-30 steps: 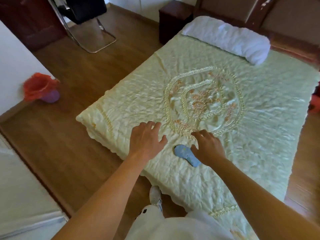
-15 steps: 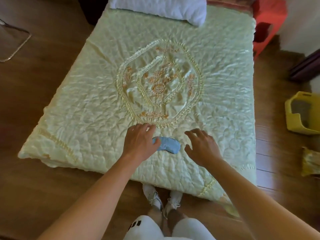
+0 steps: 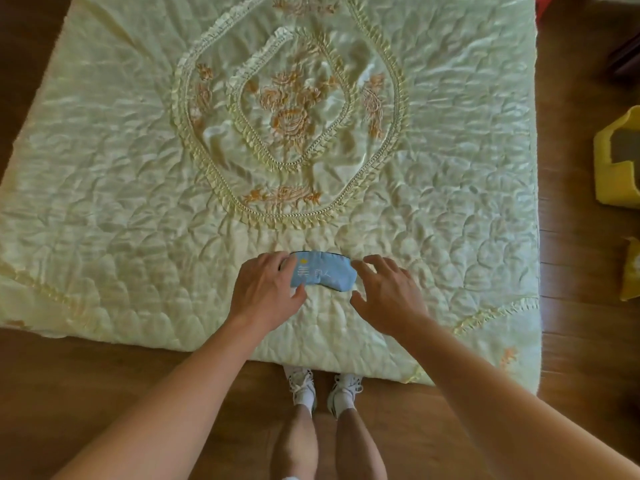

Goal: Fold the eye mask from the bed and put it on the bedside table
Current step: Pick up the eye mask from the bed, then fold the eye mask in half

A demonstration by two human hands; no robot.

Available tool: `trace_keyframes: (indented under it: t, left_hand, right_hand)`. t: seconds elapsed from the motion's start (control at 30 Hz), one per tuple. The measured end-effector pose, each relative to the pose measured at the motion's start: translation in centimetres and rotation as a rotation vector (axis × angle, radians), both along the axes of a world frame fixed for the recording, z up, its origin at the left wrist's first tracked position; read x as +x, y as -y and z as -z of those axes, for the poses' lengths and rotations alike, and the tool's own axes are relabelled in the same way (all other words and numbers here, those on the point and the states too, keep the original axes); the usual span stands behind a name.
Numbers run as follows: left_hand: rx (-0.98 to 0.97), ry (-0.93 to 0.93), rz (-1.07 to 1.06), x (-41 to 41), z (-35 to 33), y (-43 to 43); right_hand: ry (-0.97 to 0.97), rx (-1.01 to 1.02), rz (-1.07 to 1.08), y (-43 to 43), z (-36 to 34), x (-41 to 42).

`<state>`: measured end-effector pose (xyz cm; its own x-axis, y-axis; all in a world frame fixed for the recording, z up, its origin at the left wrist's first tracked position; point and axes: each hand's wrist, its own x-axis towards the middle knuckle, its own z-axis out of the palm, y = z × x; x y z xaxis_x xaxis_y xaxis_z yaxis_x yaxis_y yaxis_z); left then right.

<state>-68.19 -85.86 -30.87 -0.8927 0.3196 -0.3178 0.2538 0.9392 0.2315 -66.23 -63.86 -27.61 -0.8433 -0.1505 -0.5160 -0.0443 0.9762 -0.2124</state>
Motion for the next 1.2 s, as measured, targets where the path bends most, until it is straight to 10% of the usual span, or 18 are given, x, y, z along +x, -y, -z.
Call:
trace_keyframes:
  t: [0.63,0.93,1.2]
  left_hand:
    - [0.086,-0.043,0.166,-1.5,21.1,-1.1]
    - [0.23,-0.129,-0.111,-2.5,20.3,-2.4]
    - [0.59,0.215,-0.534,-2.1,11.9,-4.1]
  right_hand:
    - [-0.212,-0.014,-0.093,1.9,22.5,-0.5]
    - [-0.275,-0.139,0.047,1.0,21.5,-1.4]
    - [-0.062,-0.511,0.469,-2.3,12.2,-5.1]
